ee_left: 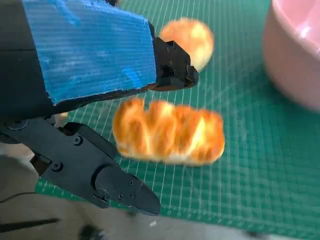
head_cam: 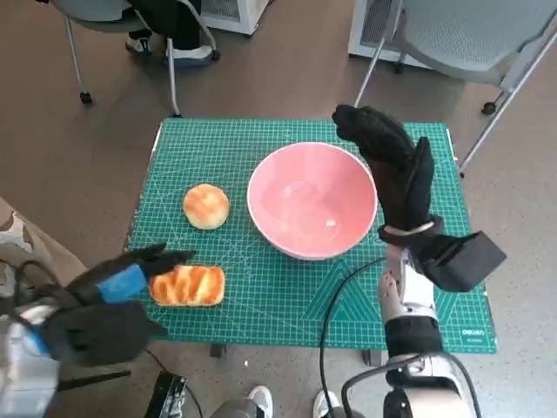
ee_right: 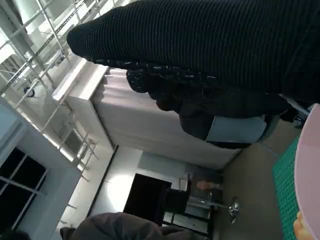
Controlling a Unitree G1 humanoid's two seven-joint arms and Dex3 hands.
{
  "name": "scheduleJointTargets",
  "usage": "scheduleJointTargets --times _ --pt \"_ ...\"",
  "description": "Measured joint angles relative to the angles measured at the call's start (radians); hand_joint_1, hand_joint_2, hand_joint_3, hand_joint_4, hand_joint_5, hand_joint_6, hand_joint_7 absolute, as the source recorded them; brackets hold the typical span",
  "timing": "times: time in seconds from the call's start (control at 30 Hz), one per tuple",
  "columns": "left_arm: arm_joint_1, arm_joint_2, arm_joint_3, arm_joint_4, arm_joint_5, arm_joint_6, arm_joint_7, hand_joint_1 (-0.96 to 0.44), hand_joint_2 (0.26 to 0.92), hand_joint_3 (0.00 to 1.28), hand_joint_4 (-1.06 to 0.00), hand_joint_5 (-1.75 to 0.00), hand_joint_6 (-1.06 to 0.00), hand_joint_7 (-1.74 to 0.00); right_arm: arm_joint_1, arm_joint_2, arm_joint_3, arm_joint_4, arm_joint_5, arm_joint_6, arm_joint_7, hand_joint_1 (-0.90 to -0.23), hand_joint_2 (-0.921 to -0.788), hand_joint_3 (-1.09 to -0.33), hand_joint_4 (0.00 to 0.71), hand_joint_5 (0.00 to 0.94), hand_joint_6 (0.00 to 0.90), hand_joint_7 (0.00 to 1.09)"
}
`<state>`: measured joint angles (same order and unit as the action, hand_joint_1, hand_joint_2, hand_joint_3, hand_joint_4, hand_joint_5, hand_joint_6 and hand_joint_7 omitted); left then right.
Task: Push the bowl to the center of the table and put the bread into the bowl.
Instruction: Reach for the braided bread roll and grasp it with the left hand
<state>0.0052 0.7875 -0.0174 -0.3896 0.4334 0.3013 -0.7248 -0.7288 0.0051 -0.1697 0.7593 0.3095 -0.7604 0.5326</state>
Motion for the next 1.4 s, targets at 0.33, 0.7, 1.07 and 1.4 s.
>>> scheduleJointTargets --times 0.33,0.7,1.07,1.4 --pt "-0.017 0.000 -0.024 -0.032 0.045 0.049 0.005 -0.42 0.675 0.00 -0.12 -0.01 -0.30 -0.07 0.006 0.000 0.007 -0.023 -0.001 0.002 -0.010 -0.659 -0.921 -0.790 0.230 0.002 0.158 0.35" --pt "-0.030 -0.002 -0.052 0.010 0.073 0.049 0.044 -0.40 0.672 0.00 -0.12 -0.01 -0.30 -0.06 0.015 0.001 0.014 -0.023 -0.001 0.002 -0.019 -0.658 -0.921 -0.791 0.230 0.002 0.148 0.36" --pt "-0.068 -0.010 -0.090 0.075 0.078 0.041 0.068 -0.42 0.675 0.00 -0.13 0.00 -0.31 -0.05 0.018 0.002 0.016 -0.021 -0.001 0.001 -0.020 -0.655 -0.921 -0.792 0.231 0.002 0.139 0.38" --pt "-0.110 -0.011 -0.109 0.107 0.088 0.040 0.087 -0.43 0.685 0.01 -0.13 0.00 -0.32 -0.04 0.018 0.006 0.016 -0.018 0.000 0.001 -0.020 -0.662 -0.921 -0.793 0.232 0.002 0.129 0.40"
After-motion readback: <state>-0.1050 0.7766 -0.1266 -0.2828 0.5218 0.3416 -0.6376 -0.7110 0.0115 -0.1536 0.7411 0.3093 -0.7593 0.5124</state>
